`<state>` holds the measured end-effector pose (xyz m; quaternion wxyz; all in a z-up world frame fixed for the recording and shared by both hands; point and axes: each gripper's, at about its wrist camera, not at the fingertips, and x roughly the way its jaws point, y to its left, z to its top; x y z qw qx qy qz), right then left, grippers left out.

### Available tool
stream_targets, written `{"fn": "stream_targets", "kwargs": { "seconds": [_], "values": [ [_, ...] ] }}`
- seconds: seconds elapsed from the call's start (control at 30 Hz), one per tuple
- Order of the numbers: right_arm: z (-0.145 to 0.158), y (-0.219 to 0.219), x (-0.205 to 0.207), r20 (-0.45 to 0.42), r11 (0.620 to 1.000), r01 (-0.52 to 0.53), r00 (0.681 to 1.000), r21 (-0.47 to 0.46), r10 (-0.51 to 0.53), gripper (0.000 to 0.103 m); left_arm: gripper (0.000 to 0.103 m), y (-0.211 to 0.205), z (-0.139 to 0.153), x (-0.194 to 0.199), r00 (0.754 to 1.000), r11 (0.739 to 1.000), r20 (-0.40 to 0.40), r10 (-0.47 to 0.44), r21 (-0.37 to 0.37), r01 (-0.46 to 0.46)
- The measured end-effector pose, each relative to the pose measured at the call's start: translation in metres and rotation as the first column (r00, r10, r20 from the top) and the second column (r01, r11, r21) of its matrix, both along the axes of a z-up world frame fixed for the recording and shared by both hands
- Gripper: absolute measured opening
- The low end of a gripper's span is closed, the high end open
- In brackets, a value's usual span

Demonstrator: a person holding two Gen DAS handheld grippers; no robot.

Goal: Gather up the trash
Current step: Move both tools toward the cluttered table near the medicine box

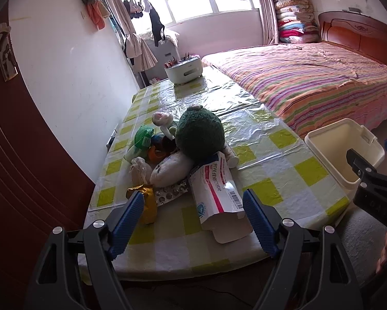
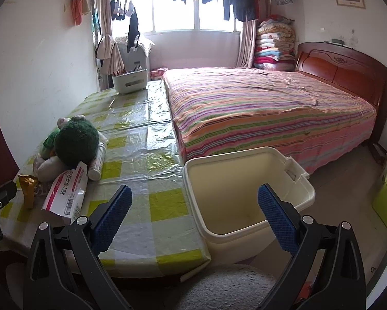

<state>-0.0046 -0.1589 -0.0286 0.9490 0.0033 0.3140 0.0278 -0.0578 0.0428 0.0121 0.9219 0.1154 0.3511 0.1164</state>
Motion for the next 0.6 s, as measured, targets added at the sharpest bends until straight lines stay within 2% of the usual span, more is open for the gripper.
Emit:
{"fn": "stream_targets", "kwargs": {
  "seconds": [0.6],
  "values": [
    [0.0,0.021,0.0,-0.014,0.998,-0.059,0.998,-0.018,0.059,0.097,0.077,0.027,-0.003,-0.005,0.998,0.998,-0.002,0.056,-0.034,-0.056]
  ]
}}
